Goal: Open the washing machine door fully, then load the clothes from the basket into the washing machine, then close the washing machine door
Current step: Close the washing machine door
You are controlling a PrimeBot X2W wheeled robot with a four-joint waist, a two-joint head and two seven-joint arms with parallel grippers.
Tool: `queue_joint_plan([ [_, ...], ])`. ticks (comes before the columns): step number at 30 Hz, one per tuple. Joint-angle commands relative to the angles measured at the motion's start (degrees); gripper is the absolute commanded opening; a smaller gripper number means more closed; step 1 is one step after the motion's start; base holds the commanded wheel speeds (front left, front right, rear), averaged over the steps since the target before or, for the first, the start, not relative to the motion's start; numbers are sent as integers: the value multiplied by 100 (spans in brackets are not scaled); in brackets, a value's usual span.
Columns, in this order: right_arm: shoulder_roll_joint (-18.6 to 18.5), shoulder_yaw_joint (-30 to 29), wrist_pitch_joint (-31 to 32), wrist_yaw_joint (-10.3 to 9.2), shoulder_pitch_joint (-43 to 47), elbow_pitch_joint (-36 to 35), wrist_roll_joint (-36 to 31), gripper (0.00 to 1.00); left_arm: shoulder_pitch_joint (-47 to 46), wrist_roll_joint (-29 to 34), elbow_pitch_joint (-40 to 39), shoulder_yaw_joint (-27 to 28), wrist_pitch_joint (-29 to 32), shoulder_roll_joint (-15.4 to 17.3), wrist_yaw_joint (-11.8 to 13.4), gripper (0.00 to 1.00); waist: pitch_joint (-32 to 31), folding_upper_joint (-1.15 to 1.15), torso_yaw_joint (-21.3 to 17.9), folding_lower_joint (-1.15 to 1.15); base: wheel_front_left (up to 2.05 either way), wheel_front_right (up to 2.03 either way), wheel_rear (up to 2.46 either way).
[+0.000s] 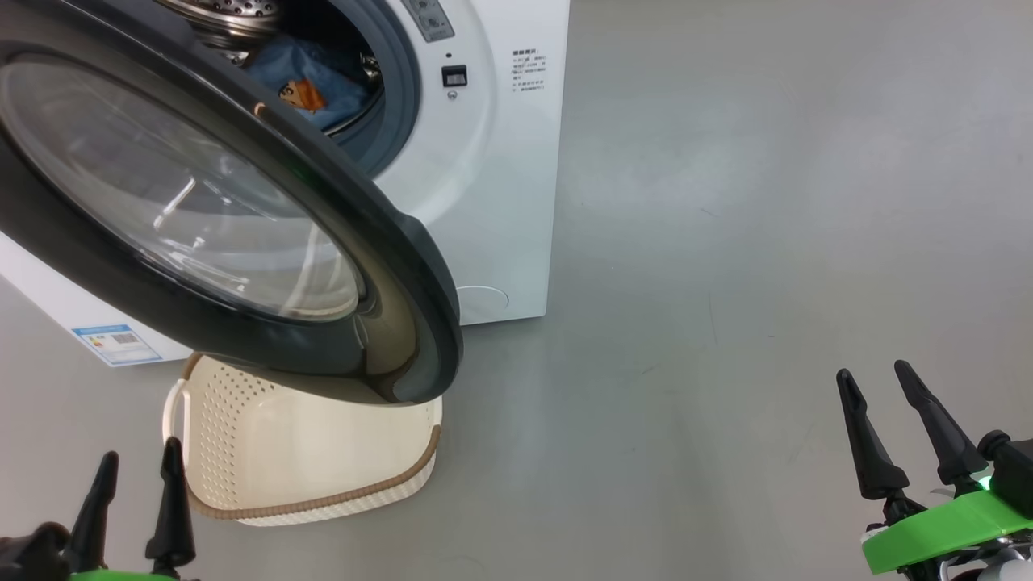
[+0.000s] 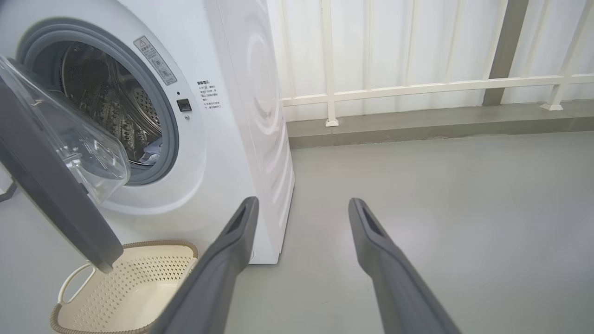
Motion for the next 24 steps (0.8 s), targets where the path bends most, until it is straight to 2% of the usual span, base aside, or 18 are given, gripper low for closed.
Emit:
queue_joint_plan([
  [1, -106, 85, -27, 57, -1, -109, 48, 100, -40, 187, -161, 262, -36, 95, -14, 100, -8, 0, 3, 0, 0, 0, 0],
  [3, -95, 95, -27, 57, 4, -96, 45, 100, 33, 435, -169, 341, -36, -35, -14, 100, -23, 0, 12, 0, 0, 0, 0],
  [11, -76, 121, -27, 57, 44, -82, 43, 100, 142, 740, -105, 469, -37, -273, -14, 100, -48, 0, 18, 0, 0, 0, 0],
  [24, -82, 153, -27, 57, 33, -71, 47, 100, 135, 837, -100, 497, -37, -315, -14, 100, -56, 0, 51, 0, 0, 0, 0],
])
